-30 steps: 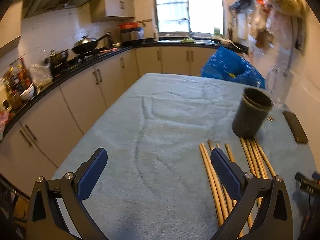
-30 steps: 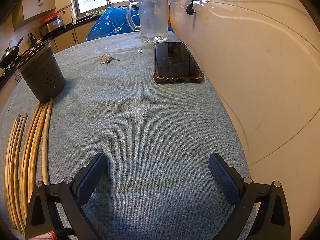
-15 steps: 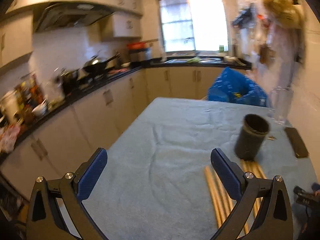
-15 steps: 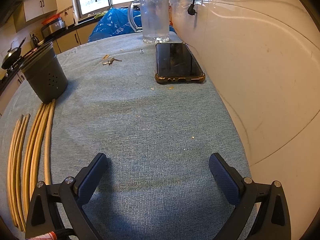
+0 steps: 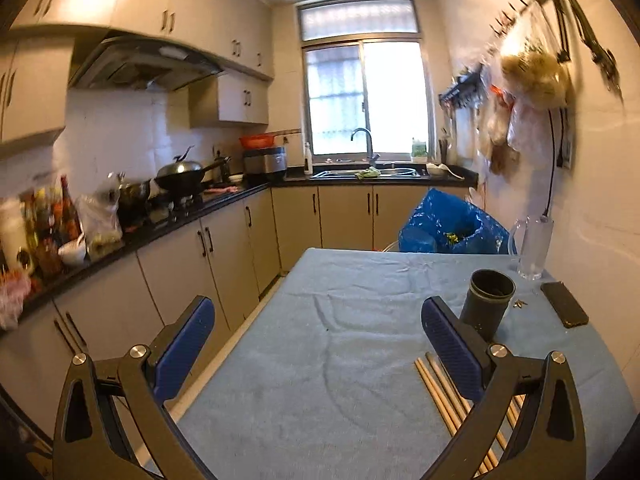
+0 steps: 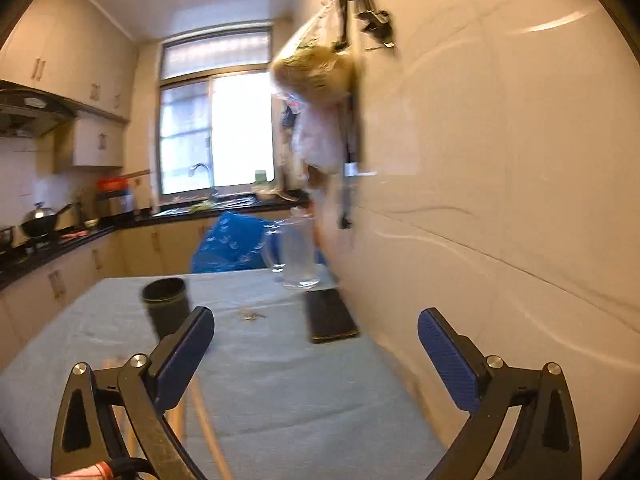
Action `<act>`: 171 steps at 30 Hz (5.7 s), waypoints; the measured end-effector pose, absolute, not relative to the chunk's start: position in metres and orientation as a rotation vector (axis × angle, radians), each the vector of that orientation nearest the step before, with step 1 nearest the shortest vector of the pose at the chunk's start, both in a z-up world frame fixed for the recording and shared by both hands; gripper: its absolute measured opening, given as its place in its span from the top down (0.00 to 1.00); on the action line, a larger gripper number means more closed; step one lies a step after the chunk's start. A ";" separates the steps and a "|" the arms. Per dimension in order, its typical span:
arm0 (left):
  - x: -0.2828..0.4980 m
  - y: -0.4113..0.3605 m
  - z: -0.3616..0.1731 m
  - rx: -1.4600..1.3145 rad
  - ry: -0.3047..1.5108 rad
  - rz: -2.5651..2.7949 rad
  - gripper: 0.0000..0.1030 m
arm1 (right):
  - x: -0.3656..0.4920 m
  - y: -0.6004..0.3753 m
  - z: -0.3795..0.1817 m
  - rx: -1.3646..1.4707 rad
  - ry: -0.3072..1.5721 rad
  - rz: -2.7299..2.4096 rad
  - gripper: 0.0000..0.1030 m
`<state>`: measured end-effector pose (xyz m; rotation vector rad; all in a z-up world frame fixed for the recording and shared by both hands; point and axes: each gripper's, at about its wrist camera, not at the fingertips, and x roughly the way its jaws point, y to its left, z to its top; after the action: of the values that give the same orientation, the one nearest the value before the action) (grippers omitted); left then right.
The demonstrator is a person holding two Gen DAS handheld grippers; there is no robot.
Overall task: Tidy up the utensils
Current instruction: 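Move the left tool toward the wooden chopsticks while the right tool approaches them too, then close the left tool on one chopstick while the right tool grasps another chopstick, then lift the left tool's chopstick over the grey cup while the right tool carries its chopstick there, then open the left tool over the cup while the right tool releases its chopstick into it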
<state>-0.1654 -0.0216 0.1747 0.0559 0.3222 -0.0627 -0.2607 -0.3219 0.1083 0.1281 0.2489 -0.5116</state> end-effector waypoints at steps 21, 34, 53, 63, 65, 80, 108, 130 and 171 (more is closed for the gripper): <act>-0.089 -0.076 0.063 -0.010 0.791 -0.242 0.08 | -0.144 -0.306 0.020 0.135 0.780 -0.103 0.45; -0.059 -0.136 0.009 0.083 0.974 -0.319 0.44 | -0.131 -0.329 -0.004 0.207 0.854 -0.098 0.45; -0.073 -0.136 0.013 0.119 0.978 -0.355 0.67 | -0.123 -0.312 -0.012 0.073 0.900 -0.109 0.48; -0.058 -0.134 0.011 0.135 1.039 -0.337 0.94 | -0.107 -0.296 -0.008 0.050 0.954 -0.083 0.92; -0.060 -0.119 0.012 0.104 1.054 -0.338 0.94 | -0.111 -0.301 -0.008 0.087 0.962 -0.087 0.93; -0.092 -0.069 0.026 0.123 1.095 -0.388 0.81 | -0.189 -0.324 -0.004 0.206 1.030 -0.085 0.72; -0.049 -0.085 0.038 0.187 1.014 -0.405 0.96 | -0.062 -0.316 0.015 0.116 1.135 -0.030 0.93; -0.163 -0.081 0.201 0.021 0.508 -0.560 0.95 | -0.202 -0.300 0.155 0.231 0.500 0.013 0.93; 0.087 -0.237 0.214 -0.060 0.663 -0.559 0.95 | 0.054 -0.359 0.147 0.384 0.354 -0.170 0.92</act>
<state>0.0866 -0.2367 0.2135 -0.0597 0.6631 -0.5590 0.0540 -0.3587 0.1473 0.3839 0.3539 -0.1705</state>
